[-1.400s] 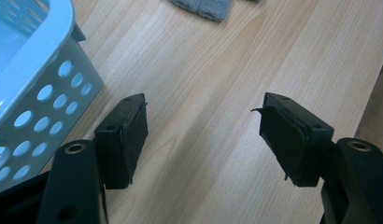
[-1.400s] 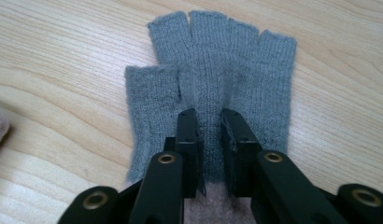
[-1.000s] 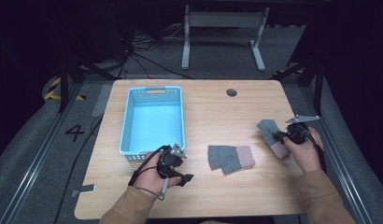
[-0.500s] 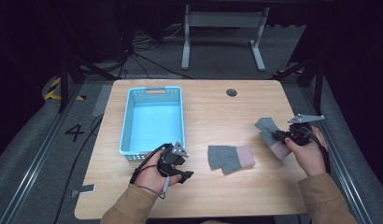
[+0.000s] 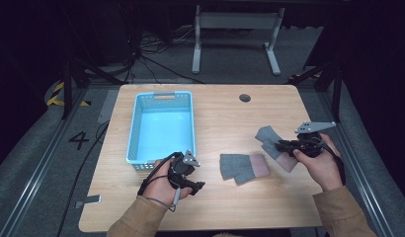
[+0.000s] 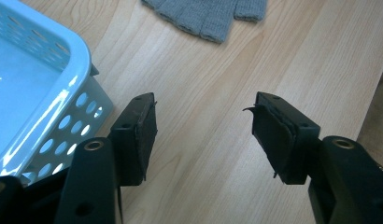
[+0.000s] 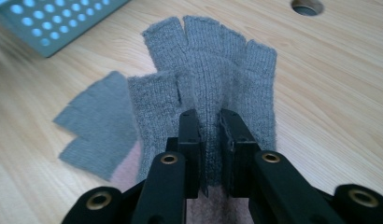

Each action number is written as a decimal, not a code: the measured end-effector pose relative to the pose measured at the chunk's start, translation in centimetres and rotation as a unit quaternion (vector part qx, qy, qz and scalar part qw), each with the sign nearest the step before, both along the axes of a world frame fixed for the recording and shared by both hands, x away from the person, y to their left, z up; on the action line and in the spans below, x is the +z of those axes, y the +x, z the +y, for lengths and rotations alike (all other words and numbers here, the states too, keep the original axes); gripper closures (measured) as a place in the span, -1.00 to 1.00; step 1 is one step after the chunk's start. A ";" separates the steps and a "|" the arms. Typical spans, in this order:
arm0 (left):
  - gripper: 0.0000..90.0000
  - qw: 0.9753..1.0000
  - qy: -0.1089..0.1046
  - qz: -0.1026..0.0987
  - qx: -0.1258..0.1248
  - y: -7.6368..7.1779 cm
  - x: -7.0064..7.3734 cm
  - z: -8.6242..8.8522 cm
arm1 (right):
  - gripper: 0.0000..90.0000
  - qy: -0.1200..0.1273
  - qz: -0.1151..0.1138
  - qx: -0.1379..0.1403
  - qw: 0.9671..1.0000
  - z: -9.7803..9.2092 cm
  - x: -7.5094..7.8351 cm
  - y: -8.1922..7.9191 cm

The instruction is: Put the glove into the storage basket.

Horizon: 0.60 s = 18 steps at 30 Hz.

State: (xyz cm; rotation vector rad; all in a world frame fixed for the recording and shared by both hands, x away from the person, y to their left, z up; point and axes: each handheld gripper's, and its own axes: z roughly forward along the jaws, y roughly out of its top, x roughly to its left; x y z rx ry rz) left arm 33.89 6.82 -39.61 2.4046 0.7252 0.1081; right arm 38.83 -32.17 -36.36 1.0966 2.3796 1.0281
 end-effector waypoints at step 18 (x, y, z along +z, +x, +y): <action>0.20 0.999 -0.030 0.037 -0.026 0.0 -0.7 -0.4 | 0.76 -0.022 0.009 0.106 0.994 4.6 -1.1 -1.1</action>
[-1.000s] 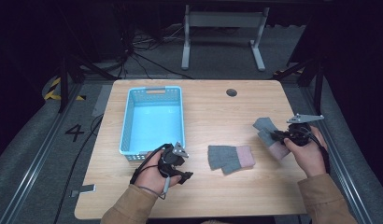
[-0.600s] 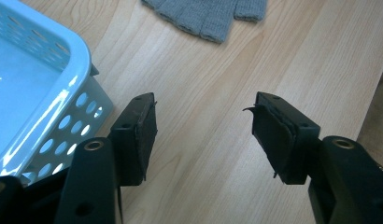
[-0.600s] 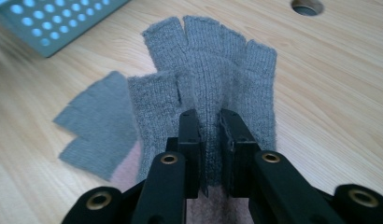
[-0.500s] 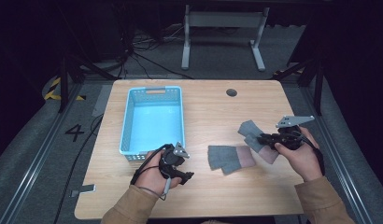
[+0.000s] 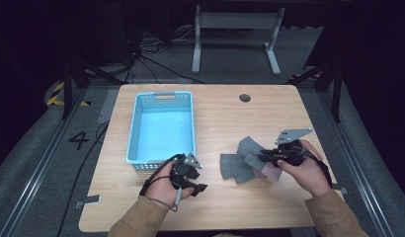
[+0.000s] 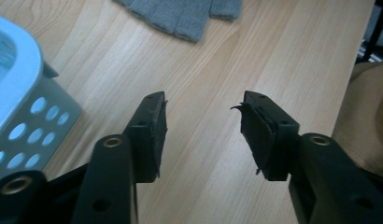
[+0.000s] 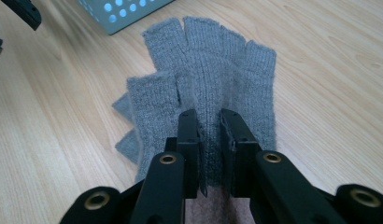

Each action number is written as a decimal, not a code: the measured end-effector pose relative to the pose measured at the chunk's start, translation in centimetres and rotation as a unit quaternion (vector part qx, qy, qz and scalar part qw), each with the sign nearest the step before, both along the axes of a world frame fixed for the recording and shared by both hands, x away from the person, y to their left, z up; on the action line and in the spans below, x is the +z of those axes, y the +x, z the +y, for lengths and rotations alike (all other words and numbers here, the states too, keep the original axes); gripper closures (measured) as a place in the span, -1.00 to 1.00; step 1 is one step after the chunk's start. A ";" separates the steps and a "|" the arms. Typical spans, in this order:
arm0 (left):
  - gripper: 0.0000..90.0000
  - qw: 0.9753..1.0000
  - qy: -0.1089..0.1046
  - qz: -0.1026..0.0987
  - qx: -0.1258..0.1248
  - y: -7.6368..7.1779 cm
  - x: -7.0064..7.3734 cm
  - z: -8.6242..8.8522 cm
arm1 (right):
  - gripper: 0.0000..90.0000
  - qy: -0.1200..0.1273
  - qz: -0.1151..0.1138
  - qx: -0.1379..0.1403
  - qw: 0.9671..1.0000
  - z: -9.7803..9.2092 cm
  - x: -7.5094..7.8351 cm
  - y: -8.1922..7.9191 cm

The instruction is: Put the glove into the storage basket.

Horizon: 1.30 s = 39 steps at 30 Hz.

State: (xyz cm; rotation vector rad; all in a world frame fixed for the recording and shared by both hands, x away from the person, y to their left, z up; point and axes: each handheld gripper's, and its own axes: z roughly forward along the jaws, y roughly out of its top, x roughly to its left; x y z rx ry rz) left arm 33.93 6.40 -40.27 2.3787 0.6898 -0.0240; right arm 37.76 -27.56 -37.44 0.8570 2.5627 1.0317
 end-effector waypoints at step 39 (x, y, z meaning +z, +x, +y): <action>0.51 0.999 -0.011 -0.026 -0.020 0.4 -0.8 -3.1 | 0.46 -0.036 0.005 0.078 0.996 2.5 -3.0 -1.5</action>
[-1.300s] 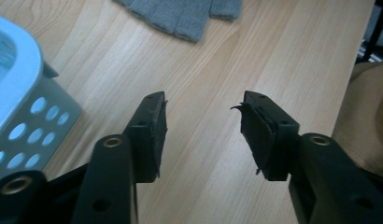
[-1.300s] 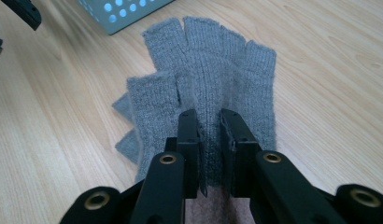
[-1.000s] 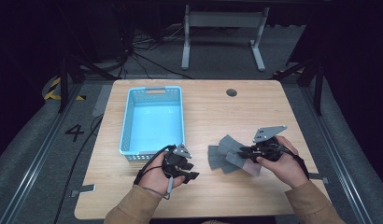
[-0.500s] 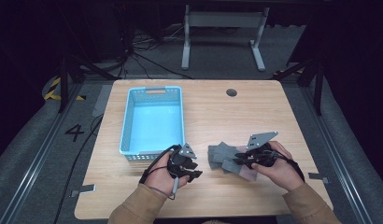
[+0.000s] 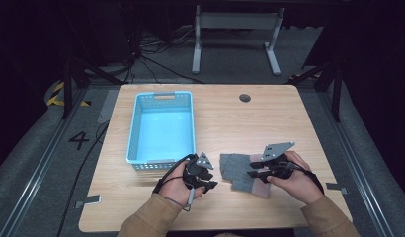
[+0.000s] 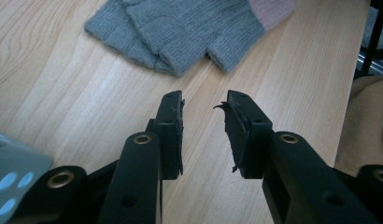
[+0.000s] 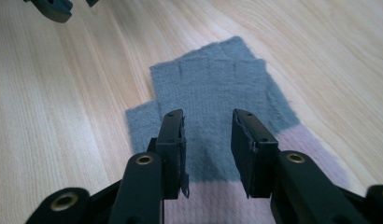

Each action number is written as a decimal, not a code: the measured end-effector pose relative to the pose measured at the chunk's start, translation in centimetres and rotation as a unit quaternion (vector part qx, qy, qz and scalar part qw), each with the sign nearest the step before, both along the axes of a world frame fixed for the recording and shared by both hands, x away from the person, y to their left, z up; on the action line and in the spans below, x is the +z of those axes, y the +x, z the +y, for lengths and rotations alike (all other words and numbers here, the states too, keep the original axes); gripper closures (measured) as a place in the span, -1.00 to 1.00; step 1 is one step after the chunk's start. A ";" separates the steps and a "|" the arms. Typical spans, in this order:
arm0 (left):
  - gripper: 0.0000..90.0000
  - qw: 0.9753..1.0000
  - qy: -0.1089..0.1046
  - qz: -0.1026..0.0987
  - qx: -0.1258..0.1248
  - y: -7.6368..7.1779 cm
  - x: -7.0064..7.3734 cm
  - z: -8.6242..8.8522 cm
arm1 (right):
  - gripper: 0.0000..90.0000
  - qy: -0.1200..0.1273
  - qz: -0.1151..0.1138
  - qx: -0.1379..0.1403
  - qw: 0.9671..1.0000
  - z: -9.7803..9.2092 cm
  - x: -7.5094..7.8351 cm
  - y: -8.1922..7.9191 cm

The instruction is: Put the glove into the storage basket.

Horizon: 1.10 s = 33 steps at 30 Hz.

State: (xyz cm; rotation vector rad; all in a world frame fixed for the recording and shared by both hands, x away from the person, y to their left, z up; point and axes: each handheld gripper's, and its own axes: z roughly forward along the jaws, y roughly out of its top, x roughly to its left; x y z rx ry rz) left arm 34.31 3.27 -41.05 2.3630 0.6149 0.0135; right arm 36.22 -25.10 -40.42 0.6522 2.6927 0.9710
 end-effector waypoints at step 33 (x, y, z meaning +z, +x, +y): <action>0.58 0.999 0.044 0.005 -0.016 1.5 -1.6 -3.1 | 0.46 -0.070 0.064 -0.083 0.992 -6.6 -1.8 -0.6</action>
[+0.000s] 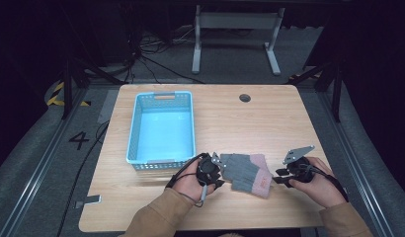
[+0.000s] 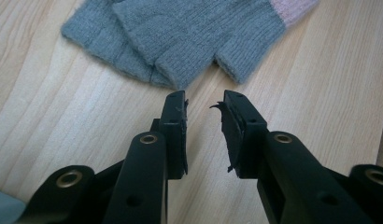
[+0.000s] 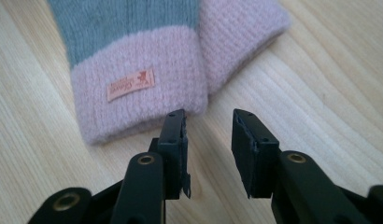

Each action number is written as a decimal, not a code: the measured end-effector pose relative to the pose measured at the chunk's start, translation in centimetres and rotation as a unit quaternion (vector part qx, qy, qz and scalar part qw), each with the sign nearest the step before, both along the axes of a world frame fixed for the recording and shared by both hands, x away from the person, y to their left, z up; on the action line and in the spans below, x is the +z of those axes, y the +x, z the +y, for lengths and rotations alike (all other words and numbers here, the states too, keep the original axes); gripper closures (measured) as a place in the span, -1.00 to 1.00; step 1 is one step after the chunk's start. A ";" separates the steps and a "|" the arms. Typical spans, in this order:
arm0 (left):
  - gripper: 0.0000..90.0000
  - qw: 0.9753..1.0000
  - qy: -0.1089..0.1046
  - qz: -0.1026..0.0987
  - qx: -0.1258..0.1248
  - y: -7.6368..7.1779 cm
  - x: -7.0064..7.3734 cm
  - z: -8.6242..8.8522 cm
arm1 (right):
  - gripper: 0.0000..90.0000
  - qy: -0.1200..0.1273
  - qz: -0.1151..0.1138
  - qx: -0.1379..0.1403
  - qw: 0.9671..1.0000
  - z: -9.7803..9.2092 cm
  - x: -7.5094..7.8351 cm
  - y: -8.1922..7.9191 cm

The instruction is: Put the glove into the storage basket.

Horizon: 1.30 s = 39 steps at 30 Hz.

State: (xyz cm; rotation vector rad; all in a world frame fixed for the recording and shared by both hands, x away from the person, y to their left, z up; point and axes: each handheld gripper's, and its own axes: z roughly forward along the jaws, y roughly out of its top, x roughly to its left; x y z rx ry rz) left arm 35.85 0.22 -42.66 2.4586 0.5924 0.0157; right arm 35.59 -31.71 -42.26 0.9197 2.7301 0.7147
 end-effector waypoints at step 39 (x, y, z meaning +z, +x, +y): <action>0.97 0.999 0.021 -0.020 0.018 0.8 -1.7 -1.7 | 0.86 0.006 -0.010 0.031 0.999 1.1 -0.2 0.0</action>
